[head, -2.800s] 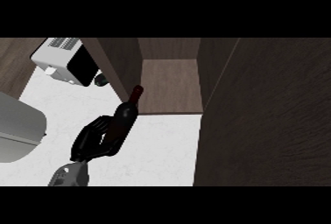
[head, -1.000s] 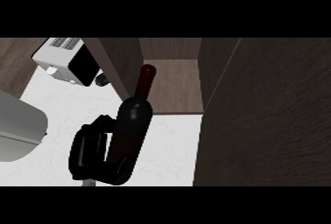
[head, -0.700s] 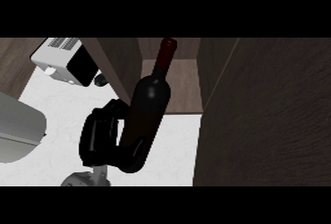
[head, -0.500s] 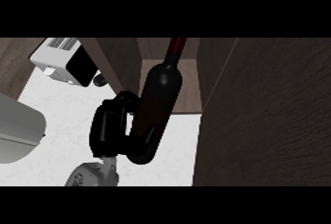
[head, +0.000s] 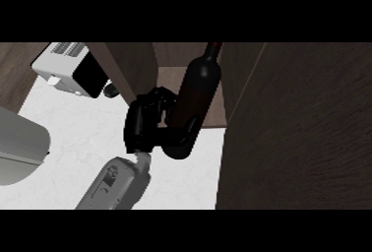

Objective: Pick up the wine, place it into the cabinet and close the cabinet

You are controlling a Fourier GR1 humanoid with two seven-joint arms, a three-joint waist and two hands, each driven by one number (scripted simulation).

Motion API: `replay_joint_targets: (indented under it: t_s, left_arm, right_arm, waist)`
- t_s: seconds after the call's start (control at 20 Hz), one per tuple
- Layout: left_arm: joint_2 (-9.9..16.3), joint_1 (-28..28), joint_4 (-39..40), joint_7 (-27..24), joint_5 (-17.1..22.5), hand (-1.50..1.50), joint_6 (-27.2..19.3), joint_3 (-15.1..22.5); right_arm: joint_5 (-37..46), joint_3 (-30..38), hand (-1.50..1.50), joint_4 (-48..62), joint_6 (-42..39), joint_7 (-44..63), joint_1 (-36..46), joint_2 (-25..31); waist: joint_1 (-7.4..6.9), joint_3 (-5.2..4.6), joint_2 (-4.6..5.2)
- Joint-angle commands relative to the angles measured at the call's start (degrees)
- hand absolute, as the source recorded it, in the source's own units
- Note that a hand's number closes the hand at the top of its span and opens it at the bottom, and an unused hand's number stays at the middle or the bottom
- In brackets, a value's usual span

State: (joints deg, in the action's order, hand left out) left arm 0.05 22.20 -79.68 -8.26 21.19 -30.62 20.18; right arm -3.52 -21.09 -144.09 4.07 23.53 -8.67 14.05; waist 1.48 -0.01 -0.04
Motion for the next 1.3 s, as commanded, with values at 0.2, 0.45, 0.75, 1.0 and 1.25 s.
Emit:
replay_joint_targets:
  t_s: [0.2, 0.45, 0.75, 1.0, 1.25]
  left_arm:
    - [0.0, 6.3, 14.4, -8.2, 6.0, 1.50, -2.6, 2.2]
    - [-0.1, 6.6, 19.9, -11.7, 10.3, 1.50, -3.4, 4.6]
    - [-0.1, 6.8, 26.7, -21.6, 17.3, 1.50, -1.6, 5.9]
    - [-0.1, 12.6, 31.7, -20.7, 23.6, 1.50, 1.1, 3.9]
    - [-0.1, 18.3, 37.1, -20.2, 25.5, 1.50, 0.8, 3.1]
  right_arm:
    - [-5.9, 2.8, -1.50, -11.1, -1.6, 4.1, -3.2, 1.3]
    - [-6.9, 4.1, -1.50, -12.3, -1.2, 5.7, -2.2, 0.9]
    - [-6.0, 3.3, -1.50, -11.8, -1.0, 7.4, 0.0, -0.1]
    - [-6.4, 4.3, -1.50, -7.9, -3.6, 1.1, -3.5, -0.5]
    - [-5.4, 2.9, -1.50, -9.7, -3.3, 2.0, -4.8, -1.1]
  waist:
    - [0.31, -0.01, 0.16]
    - [0.64, -0.03, 0.23]
    - [0.61, -0.10, 0.32]
    - [0.33, -0.01, 0.24]
    - [0.45, -0.01, 0.20]
